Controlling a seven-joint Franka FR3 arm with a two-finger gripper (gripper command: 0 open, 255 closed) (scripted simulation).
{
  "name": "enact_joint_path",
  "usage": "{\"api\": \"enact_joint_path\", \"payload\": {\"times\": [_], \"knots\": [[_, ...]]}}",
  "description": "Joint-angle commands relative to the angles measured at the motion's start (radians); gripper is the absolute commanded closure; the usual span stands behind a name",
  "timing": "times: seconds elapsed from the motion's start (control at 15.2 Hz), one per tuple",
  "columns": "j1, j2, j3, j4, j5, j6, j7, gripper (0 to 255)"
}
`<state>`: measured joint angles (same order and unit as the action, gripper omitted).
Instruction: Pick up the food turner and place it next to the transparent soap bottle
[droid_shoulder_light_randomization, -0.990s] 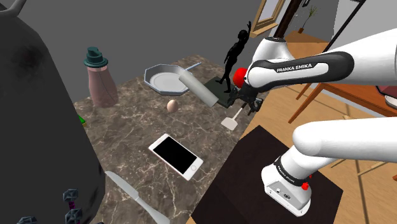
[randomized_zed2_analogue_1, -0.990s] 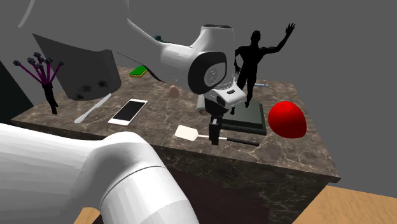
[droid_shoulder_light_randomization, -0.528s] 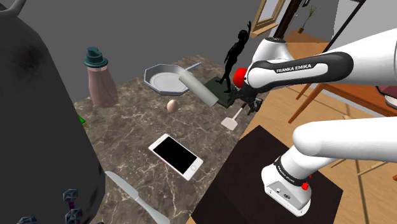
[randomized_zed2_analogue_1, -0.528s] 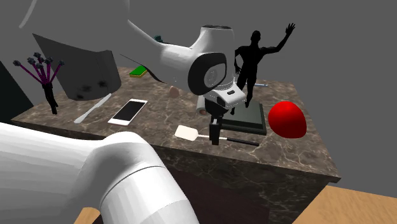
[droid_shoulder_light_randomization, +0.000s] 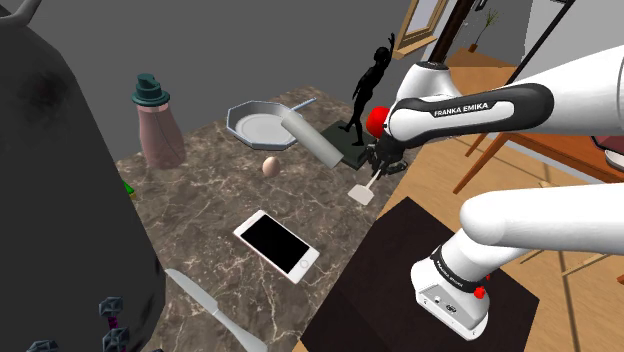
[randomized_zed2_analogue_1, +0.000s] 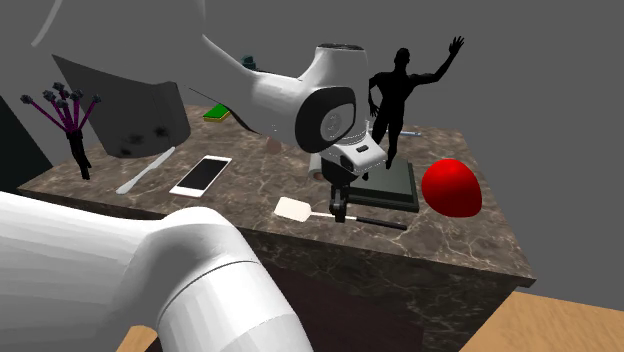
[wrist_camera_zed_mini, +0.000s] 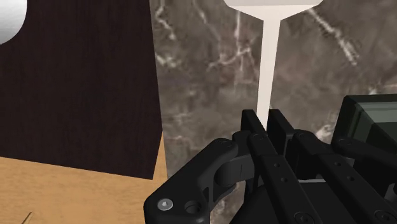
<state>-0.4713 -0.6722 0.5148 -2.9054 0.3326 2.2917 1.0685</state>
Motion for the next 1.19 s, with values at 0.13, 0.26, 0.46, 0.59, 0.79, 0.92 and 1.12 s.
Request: {"api": "enact_joint_path", "payload": {"times": [0.13, 0.26, 0.46, 0.59, 0.79, 0.92, 1.12], "knots": [[-0.001, -0.012, -0.006, 0.014, -0.005, -0.026, 0.000, 255], [-0.001, -0.036, -0.017, 0.029, -0.012, -0.065, -0.001, 255], [-0.001, -0.067, -0.033, 0.054, -0.022, -0.120, -0.003, 255], [-0.002, -0.086, -0.043, 0.071, -0.029, -0.155, -0.004, 255], [-0.004, -0.109, -0.058, 0.099, -0.040, -0.207, -0.006, 255], [-0.005, -0.123, -0.067, 0.119, -0.047, -0.240, -0.007, 255], [-0.008, -0.140, -0.081, 0.150, -0.058, -0.287, -0.008, 255]]}}
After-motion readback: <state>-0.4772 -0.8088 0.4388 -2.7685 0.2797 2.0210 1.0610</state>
